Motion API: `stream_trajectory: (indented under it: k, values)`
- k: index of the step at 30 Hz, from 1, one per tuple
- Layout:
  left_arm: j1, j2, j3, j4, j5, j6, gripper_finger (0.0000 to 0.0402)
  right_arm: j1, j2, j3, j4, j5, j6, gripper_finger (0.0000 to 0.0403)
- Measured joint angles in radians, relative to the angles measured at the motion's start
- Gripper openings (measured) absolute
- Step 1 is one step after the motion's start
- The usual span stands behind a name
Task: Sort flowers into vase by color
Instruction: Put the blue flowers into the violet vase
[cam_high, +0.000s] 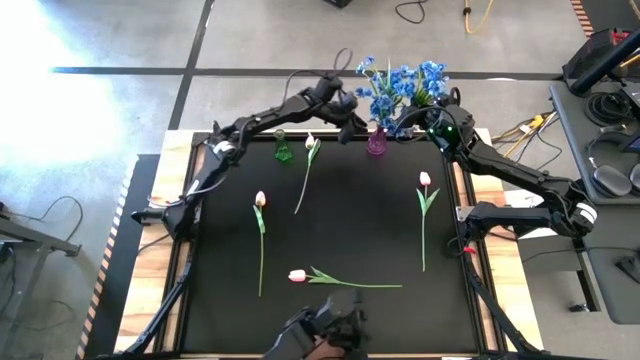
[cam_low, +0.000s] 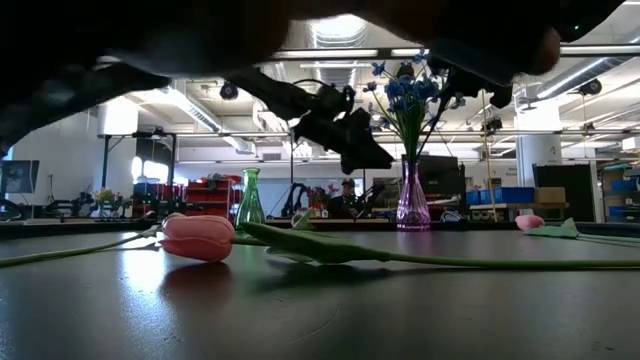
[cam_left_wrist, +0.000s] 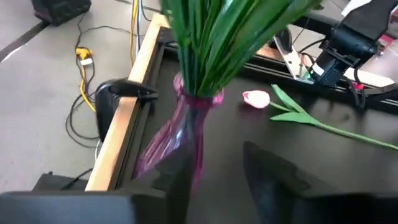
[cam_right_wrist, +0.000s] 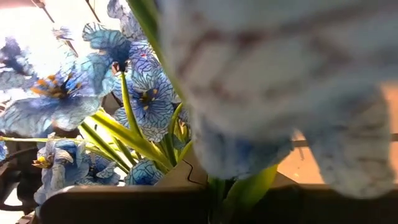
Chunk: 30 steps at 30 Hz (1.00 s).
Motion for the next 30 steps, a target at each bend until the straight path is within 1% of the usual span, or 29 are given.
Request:
stream_trajectory:
  k: [4,6,7,11,13,19,23,26,30]
  values:
    - [-0.007,0.068,0.127,0.002,-0.006,-0.008,0.0184,0.002,0.0,0.0,0.0,-0.001,0.0,0.0012]
    - [-0.009,0.07,0.11,0.05,-0.015,-0.025,0.0202,0.002,0.0,0.0,0.0,-0.001,0.0,0.0012]
    - [-0.009,0.07,0.101,0.044,-0.019,-0.037,0.0209,0.002,0.0,0.0,0.0,-0.001,0.001,0.0012]
    - [-0.02,0.082,0.096,0.018,-0.041,-0.017,0.0217,0.005,0.0,0.0,0.0,-0.001,0.008,0.0012]
    - [-0.027,0.089,0.097,0.048,-0.064,0.002,0.0215,0.007,0.0,0.0,-0.002,-0.002,0.01,0.0012]
    - [-0.05,0.11,0.097,0.135,-0.061,-0.006,0.0204,0.007,0.0,0.0,-0.003,-0.011,0.014,0.0012]
    - [-0.059,0.12,0.097,0.15,-0.067,-0.022,0.0191,0.007,0.0,0.0,-0.003,-0.018,0.027,0.0012]
    - [-0.06,0.12,0.097,0.169,-0.068,-0.026,0.0167,0.007,0.0,0.0,-0.006,-0.025,0.028,0.0012]
    - [-0.06,0.12,0.097,0.176,-0.069,-0.029,0.0117,0.007,0.0,0.0,-0.006,-0.026,0.028,0.0012]
